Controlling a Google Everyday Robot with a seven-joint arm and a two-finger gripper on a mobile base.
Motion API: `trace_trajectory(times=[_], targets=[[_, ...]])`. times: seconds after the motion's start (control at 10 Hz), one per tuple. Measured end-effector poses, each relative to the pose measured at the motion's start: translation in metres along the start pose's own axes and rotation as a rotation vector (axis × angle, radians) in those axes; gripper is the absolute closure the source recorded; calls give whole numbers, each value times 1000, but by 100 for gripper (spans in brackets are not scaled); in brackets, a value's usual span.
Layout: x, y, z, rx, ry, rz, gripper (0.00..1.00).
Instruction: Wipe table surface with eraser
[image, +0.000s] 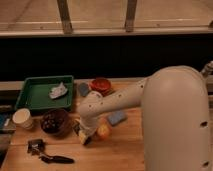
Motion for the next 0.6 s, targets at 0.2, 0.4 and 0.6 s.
trace_trajectory(times=[0.2, 0.4, 0.6], targets=[[-5, 23, -8, 7, -6, -65, 100], [1, 51, -12, 7, -7, -102, 100], [18, 79, -10, -16, -5, -114, 100]])
